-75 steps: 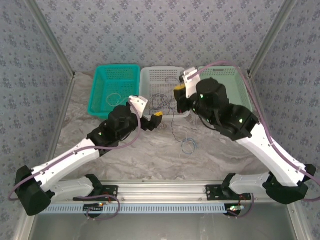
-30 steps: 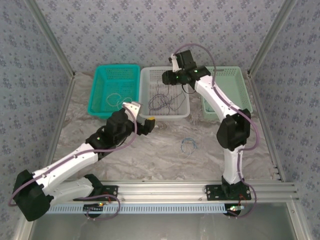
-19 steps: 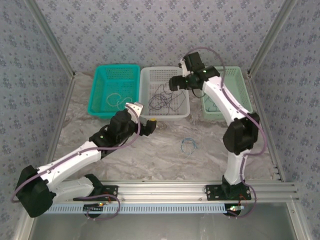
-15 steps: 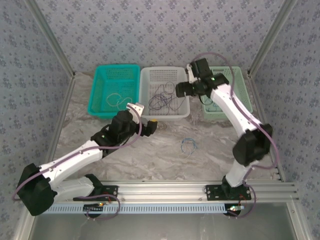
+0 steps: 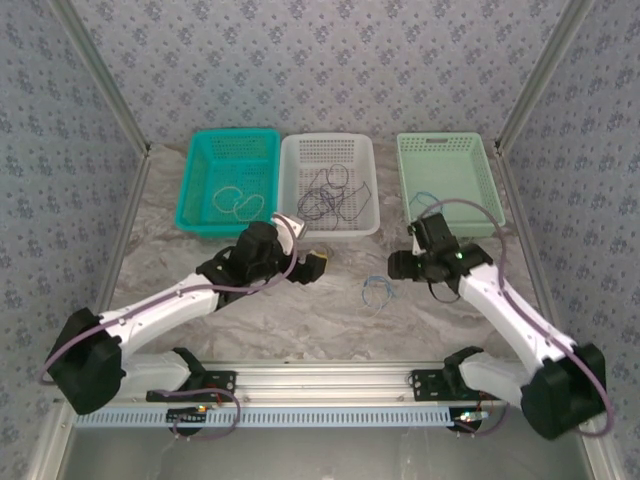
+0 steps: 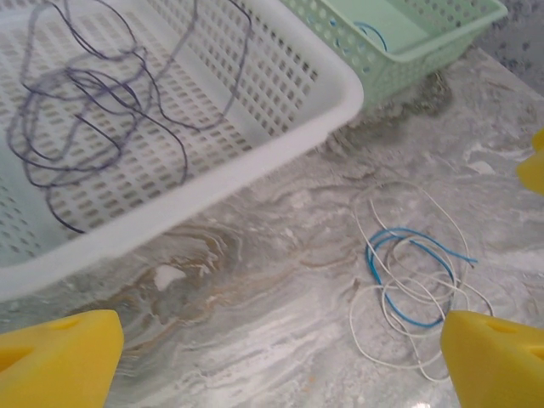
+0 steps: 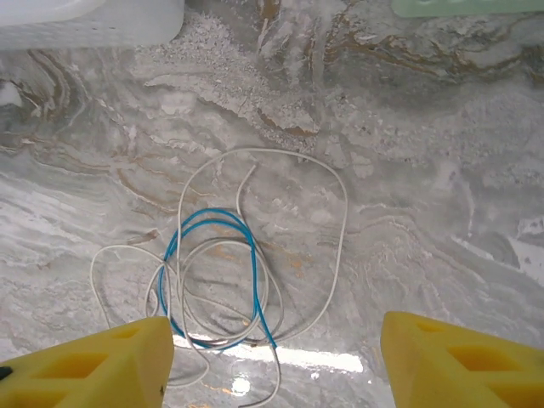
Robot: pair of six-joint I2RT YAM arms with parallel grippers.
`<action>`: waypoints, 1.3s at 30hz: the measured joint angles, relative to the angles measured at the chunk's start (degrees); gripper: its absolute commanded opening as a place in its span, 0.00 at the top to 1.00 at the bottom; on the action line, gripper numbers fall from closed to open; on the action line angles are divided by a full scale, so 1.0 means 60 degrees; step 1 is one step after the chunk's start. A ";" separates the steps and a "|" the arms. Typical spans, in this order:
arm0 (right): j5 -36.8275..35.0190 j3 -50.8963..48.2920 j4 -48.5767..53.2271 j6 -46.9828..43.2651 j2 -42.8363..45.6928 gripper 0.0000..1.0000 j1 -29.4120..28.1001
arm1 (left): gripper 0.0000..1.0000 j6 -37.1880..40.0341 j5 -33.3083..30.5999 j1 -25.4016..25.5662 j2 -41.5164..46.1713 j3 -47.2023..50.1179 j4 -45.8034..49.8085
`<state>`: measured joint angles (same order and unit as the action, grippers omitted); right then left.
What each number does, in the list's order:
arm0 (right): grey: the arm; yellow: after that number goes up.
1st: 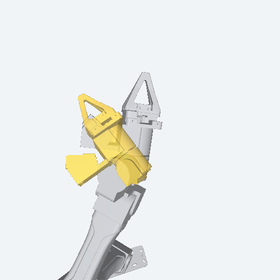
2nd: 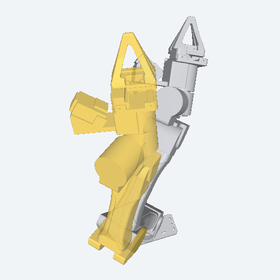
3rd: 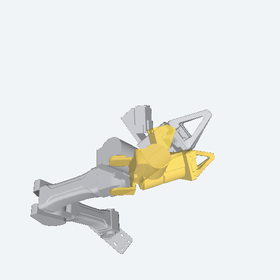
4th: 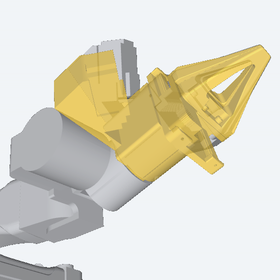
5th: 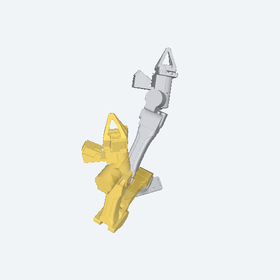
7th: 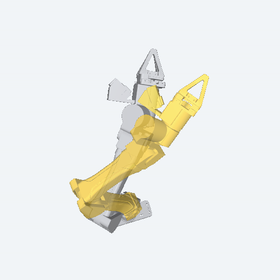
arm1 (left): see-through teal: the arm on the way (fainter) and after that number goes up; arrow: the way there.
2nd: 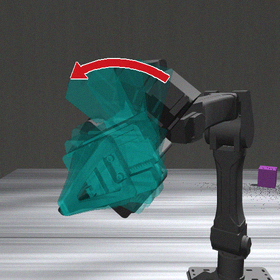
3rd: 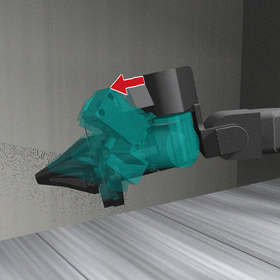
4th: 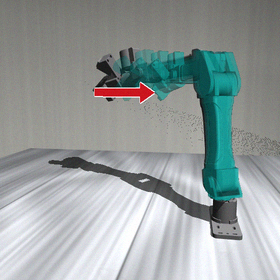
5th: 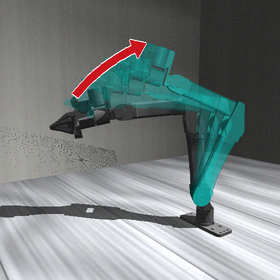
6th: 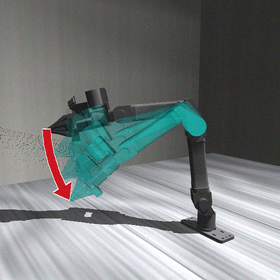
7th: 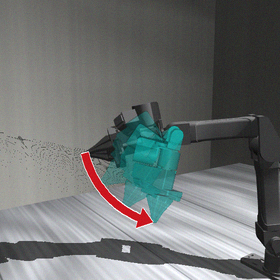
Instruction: Untangle the cables
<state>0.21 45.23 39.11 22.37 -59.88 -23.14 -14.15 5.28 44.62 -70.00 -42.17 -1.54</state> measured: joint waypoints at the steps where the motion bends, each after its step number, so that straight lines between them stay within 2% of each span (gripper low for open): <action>1: 0.0004 -0.0233 -0.0120 0.0153 0.0302 0.35 0.0000 | 0.04 -0.0033 0.0091 0.0000 -0.0066 0.0000 0.0000; 5: 0.0007 -0.0922 -0.0459 0.0743 0.0612 0.42 -0.0138 | 0.04 -0.0098 0.0321 0.0004 -0.0244 -0.0036 0.0004; 9: -0.0040 -0.1330 -0.0667 0.1038 0.0055 0.48 -0.0754 | 0.05 -0.0164 0.0455 0.0018 -0.0291 -0.0168 0.0007; 15: -0.0404 -0.1344 -0.1082 0.1133 -0.1060 0.51 -0.1453 | 0.04 -0.0277 0.0488 0.0022 -0.0291 -0.0229 -0.0018; 25: -0.1118 -0.1151 -0.1424 0.1158 -0.2455 0.58 -0.1570 | 0.05 -0.0317 0.0484 0.0025 -0.0291 -0.0229 0.0011; 35: -0.1155 -0.0707 -0.1876 0.0849 -0.3413 0.69 -0.1570 | 0.04 -0.0331 0.0481 0.0025 -0.0270 -0.0229 0.0025; 37: -0.1151 -0.0707 -0.1894 0.0838 -0.3552 0.72 -0.1570 | 0.04 -0.0331 0.0477 0.0025 -0.0240 -0.0229 0.0047; 39: -0.1151 -0.0707 -0.1898 0.0809 -0.3625 0.79 -0.1570 | 0.04 -0.0331 0.0477 0.0025 -0.0186 -0.0229 0.0047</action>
<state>-6.70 40.99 27.73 27.22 -81.62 -32.56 -16.14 8.14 44.77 -71.11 -43.55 -1.26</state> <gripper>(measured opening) 0.258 0.961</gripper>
